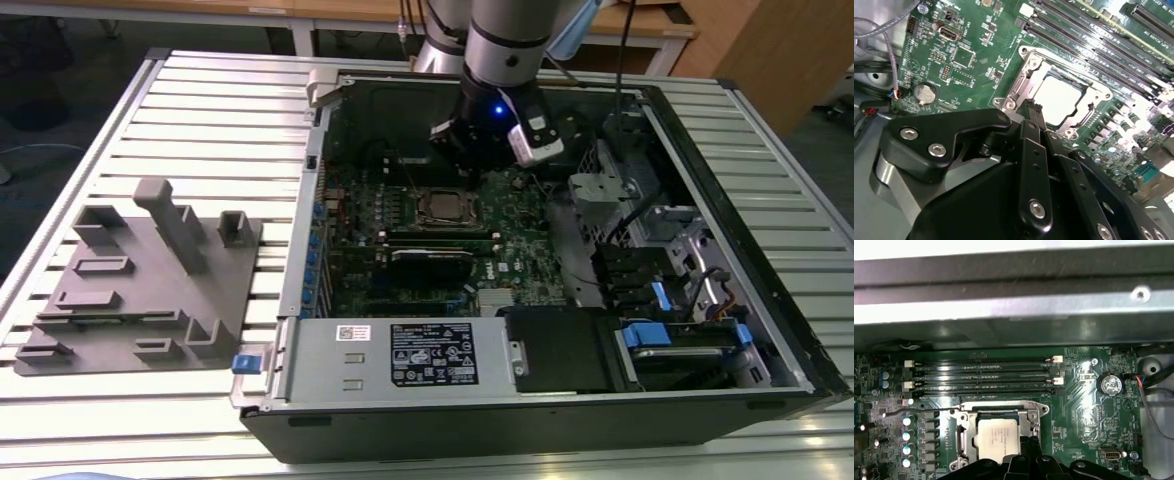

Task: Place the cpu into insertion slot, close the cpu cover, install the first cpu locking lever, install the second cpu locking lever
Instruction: 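Close the cpu cover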

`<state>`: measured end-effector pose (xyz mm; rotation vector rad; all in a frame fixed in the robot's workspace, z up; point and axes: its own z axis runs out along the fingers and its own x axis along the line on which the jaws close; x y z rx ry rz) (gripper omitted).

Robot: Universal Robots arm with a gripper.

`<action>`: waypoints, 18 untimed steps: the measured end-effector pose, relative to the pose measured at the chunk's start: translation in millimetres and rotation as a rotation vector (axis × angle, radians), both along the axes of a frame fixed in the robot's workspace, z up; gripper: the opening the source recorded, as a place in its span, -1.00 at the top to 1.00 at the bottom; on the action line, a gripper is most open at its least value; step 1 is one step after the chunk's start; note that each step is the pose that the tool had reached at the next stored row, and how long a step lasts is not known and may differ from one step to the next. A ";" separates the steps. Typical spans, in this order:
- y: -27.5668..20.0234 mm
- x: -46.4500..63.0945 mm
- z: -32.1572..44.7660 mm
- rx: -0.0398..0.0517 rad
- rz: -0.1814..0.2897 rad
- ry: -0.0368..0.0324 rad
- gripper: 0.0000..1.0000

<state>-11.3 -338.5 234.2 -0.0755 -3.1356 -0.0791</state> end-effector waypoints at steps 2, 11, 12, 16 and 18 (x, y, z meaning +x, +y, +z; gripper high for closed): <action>-1.7 -2.2 -0.2 0.0002 0.002 -0.0015 0.79; -7.8 -13.6 -1.6 0.0037 0.010 -0.0064 0.79; -8.5 -14.6 -1.8 0.0049 0.011 -0.0068 0.79; -11.0 -18.5 -2.3 0.0105 0.017 -0.0082 0.79; -12.0 -20.8 -2.5 0.0132 0.020 -0.0090 0.79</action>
